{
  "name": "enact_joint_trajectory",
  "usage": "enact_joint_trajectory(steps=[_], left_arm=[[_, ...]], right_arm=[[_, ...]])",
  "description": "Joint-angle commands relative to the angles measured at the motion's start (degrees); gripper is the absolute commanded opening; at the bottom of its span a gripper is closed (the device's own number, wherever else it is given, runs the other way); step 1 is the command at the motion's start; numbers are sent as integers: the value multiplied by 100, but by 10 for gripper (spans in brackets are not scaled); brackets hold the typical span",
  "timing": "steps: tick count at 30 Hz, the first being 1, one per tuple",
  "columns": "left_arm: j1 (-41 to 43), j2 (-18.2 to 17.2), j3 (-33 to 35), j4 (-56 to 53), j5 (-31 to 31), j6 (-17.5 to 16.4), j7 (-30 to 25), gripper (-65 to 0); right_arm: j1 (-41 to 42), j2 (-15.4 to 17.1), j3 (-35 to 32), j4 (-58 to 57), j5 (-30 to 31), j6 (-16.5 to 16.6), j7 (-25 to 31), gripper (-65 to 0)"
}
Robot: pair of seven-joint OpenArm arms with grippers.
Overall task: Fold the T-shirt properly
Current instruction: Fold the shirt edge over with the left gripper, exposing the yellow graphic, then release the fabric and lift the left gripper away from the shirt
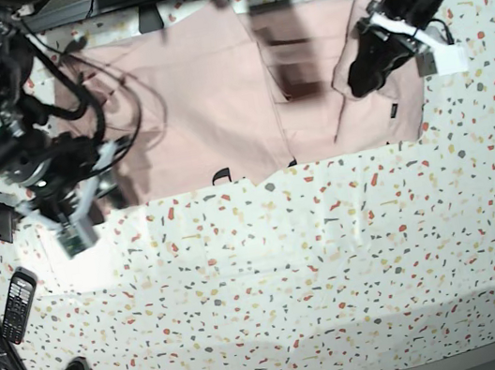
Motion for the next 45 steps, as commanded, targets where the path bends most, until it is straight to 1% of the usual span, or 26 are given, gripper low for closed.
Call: enact_joint_trajectory(steps=[1,4,8,10,13,15,17,20,22,24,26,27,28,31,32,34,37,39,41,45], left_arm=[[0,0,129,105,-13,-76,-190,-650],[-11,0,529,105,280,-76,-511,-650],[-63,0,1071,105,621,-76,-876,-650],[-122,0,1344,105,890,101,-1051,-650],[-278,0,1727,103,1145,352,-1329,-650],[-409,2,1982,103,1263,538,-1342,-650],[-518,48,2245,101,1626,688,-1384,-650],[-616,157,2568,101,2149,984,-1591,-650],[-686,190,2747,101,2452,1038,-1569,-650],[-785,188,2946,101,2780,1032,-1429,-646],[-890,190,3123,101,2973,1032,-1379,-462],[-942,190,3200,101,2981,1032,-1384,-385],[-1012,190,3261,101,2983,1029,-1381,-349],[-1202,188,3318,133,2983,841,-1344,-349],[-1252,186,3316,192,2986,839,-1202,-349],[-1318,186,3270,367,3062,839,-741,-349],[-1327,122,3126,581,3550,839,-125,-349],[-1272,-13,3008,595,3709,839,96,-349],[-1106,-216,2903,595,3703,839,92,-349],[-627,-619,2785,595,3705,846,-407,-349]], right_arm=[[76,140,225,83,-2,-81,118,-413],[72,319,813,83,120,-92,111,-413],[57,450,1401,83,616,-90,-87,-413],[26,470,1552,68,804,-90,-142,-413],[-61,481,1565,-17,844,-90,-142,-413],[-118,483,1565,-85,844,-87,-142,-413],[-144,483,1565,-162,844,-87,-146,-413],[-151,481,1565,-243,848,-87,-146,-413],[-149,483,1565,-280,848,-87,-164,-413],[-157,483,1565,-299,868,-87,-197,-413],[-166,483,1565,-299,940,-85,-212,-413],[-181,483,1565,-304,1016,-85,-225,-413],[-186,481,1565,-304,1095,-85,-227,-413],[-212,481,1565,-304,1141,-83,-238,-413],[-214,483,1565,-304,1139,-83,-251,-413],[-214,483,1565,-304,1141,-83,-251,-413],[-212,483,1565,-317,1143,-83,-249,-413],[-212,483,1565,-363,1141,-81,-251,-413],[-212,483,1565,-428,1141,-83,-249,-413],[-210,483,1565,-479,1147,-83,-249,-413]])
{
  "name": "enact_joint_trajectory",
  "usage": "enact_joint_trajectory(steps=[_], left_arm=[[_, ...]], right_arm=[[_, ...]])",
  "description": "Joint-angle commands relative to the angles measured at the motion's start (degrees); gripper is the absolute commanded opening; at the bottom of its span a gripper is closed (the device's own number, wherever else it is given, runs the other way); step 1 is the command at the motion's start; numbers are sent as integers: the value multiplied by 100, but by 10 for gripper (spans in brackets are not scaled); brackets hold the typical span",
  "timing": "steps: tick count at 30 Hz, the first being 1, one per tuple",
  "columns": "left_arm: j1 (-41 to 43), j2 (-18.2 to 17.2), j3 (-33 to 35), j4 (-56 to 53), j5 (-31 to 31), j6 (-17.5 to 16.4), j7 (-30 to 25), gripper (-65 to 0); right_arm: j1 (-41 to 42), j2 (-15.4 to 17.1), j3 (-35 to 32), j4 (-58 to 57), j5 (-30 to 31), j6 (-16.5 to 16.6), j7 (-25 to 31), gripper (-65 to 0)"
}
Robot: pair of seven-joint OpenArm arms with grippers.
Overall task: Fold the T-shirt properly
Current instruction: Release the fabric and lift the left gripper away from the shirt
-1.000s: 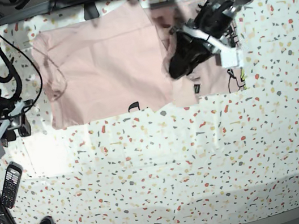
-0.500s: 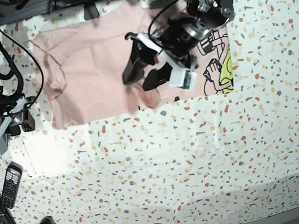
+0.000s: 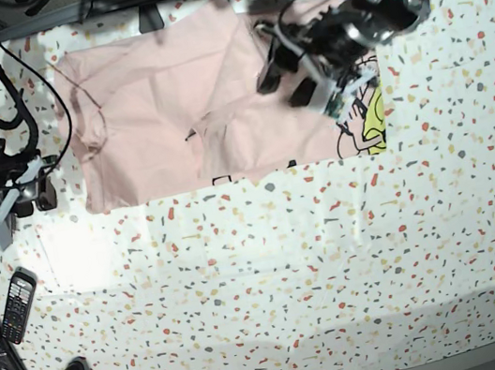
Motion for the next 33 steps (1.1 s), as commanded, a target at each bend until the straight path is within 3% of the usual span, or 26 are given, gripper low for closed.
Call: enact_joint_trajectory(steps=[1,3,8,14,15,19,22,27,30,33], left_arm=[[44,-42,9,114,-101,2,-203,-349],[170,-133,9,111,-94,225,-208,-349],[229,-111,160,-66,-282,236,-219,-349],[210,-111,999,-175,-332,232,-243,-349],[190,-114,1189,-175,-413,184,-243,-349],[70,-111,1934,-173,-1047,-546,-238,-349],[-140,-114,2288,-170,-1071,-570,-221,-349],[-562,-118,1808,-170,-999,-564,173,-349],[-682,-118,966,-170,-994,-566,219,-349],[-708,-116,-61,-170,-800,-568,107,-349]], right_arm=[[61,96,31,70,48,-15,70,-413],[61,96,31,70,50,-15,70,-413],[61,96,31,70,48,-15,61,-413],[61,96,31,70,48,-15,26,-413],[61,96,31,70,48,-15,26,-413],[61,96,31,70,46,-15,28,-413],[59,96,31,70,46,-15,24,-413],[-24,101,31,-76,190,-15,-129,-412],[-46,116,31,-608,586,81,-487,-412],[-44,210,31,-1296,1008,446,-619,-412]])
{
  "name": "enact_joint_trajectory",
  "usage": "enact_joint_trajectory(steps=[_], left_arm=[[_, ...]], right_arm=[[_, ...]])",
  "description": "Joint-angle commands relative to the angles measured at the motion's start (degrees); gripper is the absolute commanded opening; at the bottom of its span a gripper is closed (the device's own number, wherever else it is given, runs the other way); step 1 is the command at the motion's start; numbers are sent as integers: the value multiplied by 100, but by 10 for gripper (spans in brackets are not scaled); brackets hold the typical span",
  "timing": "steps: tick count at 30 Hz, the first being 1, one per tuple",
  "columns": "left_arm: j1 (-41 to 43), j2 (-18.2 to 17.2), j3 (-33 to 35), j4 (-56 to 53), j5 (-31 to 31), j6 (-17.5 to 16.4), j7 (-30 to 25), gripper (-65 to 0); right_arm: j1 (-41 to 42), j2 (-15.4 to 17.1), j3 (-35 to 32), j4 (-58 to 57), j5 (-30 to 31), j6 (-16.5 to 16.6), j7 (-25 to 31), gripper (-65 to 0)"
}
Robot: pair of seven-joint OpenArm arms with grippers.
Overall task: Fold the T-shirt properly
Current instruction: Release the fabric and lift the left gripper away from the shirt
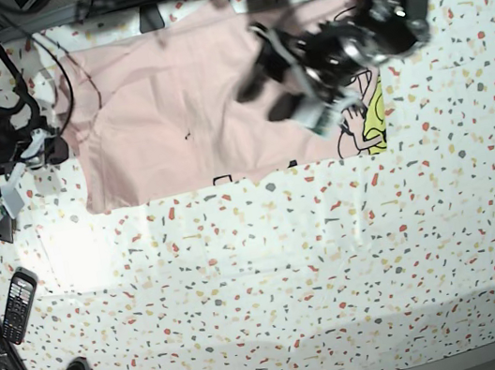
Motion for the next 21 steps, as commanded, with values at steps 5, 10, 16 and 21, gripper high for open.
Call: enact_joint_trajectory(steps=[5,10,16,21], left_arm=[[-37,-195,-1360,94,446,-7,-293,-349],[72,-752,-2065,94,446,210,-538,-349],[116,-1102,-2308,90,446,208,-538,-349],[116,-1115,-2308,90,444,210,-564,-349]], right_arm=[[133,243,33,-605,98,271,155,-412],[195,293,33,-841,101,273,186,-412],[210,284,4,-1259,-4,273,302,-412],[205,236,-61,-1637,59,297,363,-412]])
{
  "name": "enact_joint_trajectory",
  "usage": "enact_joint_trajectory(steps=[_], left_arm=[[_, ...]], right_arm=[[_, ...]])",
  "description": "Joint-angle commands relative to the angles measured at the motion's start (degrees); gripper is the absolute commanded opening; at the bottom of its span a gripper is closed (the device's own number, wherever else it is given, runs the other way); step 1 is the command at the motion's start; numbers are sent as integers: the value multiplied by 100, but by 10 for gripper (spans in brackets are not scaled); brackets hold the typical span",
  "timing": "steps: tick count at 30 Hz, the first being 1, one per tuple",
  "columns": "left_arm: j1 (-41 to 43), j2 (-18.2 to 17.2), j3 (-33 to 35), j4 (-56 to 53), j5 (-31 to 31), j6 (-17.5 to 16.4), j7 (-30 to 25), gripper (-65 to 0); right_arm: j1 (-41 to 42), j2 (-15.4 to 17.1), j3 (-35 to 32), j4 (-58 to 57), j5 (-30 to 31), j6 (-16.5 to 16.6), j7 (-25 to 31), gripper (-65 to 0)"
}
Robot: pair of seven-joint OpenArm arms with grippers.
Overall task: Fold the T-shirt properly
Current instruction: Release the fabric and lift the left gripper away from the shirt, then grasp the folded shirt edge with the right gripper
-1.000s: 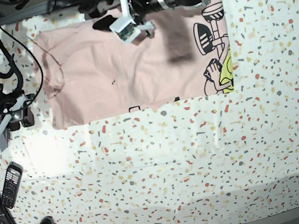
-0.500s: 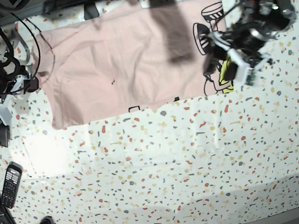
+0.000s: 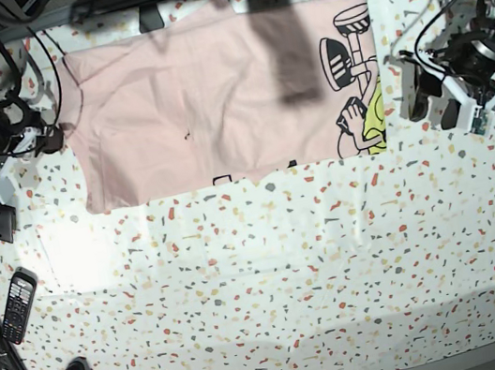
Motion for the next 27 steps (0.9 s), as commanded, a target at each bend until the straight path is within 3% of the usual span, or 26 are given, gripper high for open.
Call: enact_joint_trajectory(steps=[1,4,10,16,20,24,27], left_arm=[[-31,-79,-28,90,-74,-9,-192,-349],[-31,-79,-28,90,-74,-9,-199,-349],[-31,-79,-28,90,-74,-9,-199,-349],[-31,-79,-28,87,-72,-9,-280,-349],[-31,-79,-28,-26,-72,-11,-282,-349],[-33,-81,-28,-376,-72,-11,-282,-349],[-31,-107,-28,-678,-74,-11,-286,-349]], right_arm=[[33,2,-4,26,26,101,-70,-412],[35,-203,-7,26,332,178,-243,-412],[33,-748,-7,70,365,178,-354,-413],[2,-885,-369,251,461,178,-374,-415],[7,-885,-1008,251,44,178,-365,-496],[7,-883,-1279,251,-157,178,-2,-634],[20,-857,-1182,363,-155,178,192,-650]])
